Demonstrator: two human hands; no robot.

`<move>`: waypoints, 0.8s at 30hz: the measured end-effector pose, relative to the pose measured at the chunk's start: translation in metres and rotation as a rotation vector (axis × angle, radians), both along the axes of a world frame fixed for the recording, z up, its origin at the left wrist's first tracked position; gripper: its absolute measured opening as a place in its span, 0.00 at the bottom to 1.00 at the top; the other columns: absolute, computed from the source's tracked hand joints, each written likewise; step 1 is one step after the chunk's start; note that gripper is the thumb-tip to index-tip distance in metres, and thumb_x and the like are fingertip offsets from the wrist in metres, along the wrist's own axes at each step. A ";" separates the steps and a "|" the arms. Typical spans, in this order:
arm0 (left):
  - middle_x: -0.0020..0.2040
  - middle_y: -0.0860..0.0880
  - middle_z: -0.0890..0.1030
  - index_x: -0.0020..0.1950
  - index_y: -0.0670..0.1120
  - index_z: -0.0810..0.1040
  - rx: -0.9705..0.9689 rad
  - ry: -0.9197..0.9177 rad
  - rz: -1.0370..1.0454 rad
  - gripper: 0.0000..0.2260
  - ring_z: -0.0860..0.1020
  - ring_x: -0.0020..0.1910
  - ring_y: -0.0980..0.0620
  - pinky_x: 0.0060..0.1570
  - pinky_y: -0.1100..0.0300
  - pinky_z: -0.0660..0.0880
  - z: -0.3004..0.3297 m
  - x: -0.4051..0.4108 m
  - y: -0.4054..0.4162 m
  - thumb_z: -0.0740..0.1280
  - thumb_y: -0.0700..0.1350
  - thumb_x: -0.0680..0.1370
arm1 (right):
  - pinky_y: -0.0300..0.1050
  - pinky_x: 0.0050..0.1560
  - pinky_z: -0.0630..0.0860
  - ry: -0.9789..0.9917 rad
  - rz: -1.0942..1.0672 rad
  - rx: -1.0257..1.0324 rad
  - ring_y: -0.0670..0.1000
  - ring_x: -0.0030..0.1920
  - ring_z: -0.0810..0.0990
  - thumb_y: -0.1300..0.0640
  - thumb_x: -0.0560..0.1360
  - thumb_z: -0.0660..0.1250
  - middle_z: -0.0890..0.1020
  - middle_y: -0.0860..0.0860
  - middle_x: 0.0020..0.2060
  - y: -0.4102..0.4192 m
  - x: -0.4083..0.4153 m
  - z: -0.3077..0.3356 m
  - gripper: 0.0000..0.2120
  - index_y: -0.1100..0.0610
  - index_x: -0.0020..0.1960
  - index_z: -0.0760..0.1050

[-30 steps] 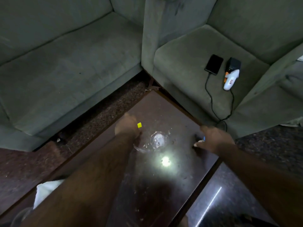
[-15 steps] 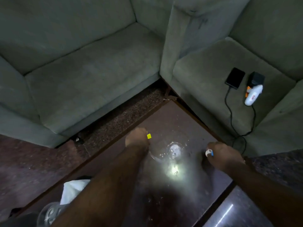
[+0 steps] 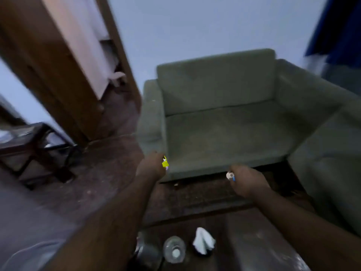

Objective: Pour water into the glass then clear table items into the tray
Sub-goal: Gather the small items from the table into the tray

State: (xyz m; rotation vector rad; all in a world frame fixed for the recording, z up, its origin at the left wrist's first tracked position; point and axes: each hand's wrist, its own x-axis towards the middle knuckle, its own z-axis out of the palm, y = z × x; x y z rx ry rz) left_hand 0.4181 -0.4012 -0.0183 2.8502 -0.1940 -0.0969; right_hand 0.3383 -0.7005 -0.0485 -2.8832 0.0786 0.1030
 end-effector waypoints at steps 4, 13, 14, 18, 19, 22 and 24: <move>0.52 0.40 0.80 0.48 0.44 0.79 -0.011 -0.025 0.152 0.08 0.79 0.52 0.39 0.49 0.49 0.76 0.033 -0.024 0.158 0.72 0.45 0.72 | 0.50 0.48 0.76 0.004 0.160 0.108 0.60 0.52 0.80 0.51 0.77 0.61 0.81 0.56 0.52 0.158 0.034 0.016 0.06 0.52 0.50 0.73; 0.52 0.39 0.82 0.49 0.43 0.79 -0.025 0.084 0.430 0.09 0.80 0.51 0.38 0.48 0.51 0.78 -0.023 -0.119 0.405 0.72 0.44 0.71 | 0.49 0.48 0.71 0.061 0.450 0.310 0.59 0.53 0.79 0.53 0.74 0.66 0.81 0.56 0.50 0.471 0.006 -0.018 0.07 0.56 0.47 0.78; 0.50 0.39 0.82 0.48 0.43 0.79 -0.043 0.100 0.461 0.09 0.81 0.50 0.38 0.47 0.52 0.78 -0.039 -0.129 0.423 0.71 0.44 0.70 | 0.49 0.47 0.69 0.069 0.491 0.315 0.59 0.52 0.79 0.54 0.74 0.66 0.82 0.56 0.49 0.499 -0.001 -0.032 0.07 0.57 0.47 0.79; 0.46 0.39 0.82 0.43 0.45 0.77 -0.108 0.097 0.544 0.05 0.81 0.47 0.39 0.42 0.53 0.76 -0.104 -0.155 0.471 0.70 0.43 0.70 | 0.49 0.47 0.74 0.124 0.553 0.312 0.60 0.50 0.80 0.53 0.74 0.64 0.82 0.57 0.47 0.582 -0.020 -0.087 0.08 0.57 0.45 0.77; 0.46 0.40 0.82 0.42 0.46 0.76 -0.124 0.108 0.558 0.04 0.81 0.47 0.39 0.42 0.54 0.75 -0.121 -0.158 0.478 0.69 0.43 0.70 | 0.50 0.48 0.75 0.149 0.549 0.316 0.60 0.51 0.80 0.53 0.74 0.64 0.82 0.57 0.48 0.596 -0.024 -0.103 0.08 0.57 0.45 0.77; 0.47 0.44 0.82 0.43 0.48 0.75 -0.124 0.111 0.601 0.04 0.81 0.48 0.40 0.40 0.56 0.73 -0.169 -0.169 0.490 0.68 0.45 0.71 | 0.51 0.49 0.77 0.196 0.543 0.331 0.62 0.52 0.80 0.52 0.75 0.63 0.82 0.58 0.50 0.630 -0.034 -0.142 0.08 0.57 0.46 0.76; 0.50 0.45 0.81 0.47 0.48 0.74 -0.124 0.084 0.638 0.07 0.80 0.51 0.41 0.43 0.54 0.74 -0.195 -0.175 0.493 0.69 0.46 0.71 | 0.51 0.48 0.76 0.191 0.580 0.324 0.62 0.53 0.80 0.53 0.75 0.62 0.82 0.58 0.51 0.650 -0.039 -0.161 0.08 0.56 0.48 0.77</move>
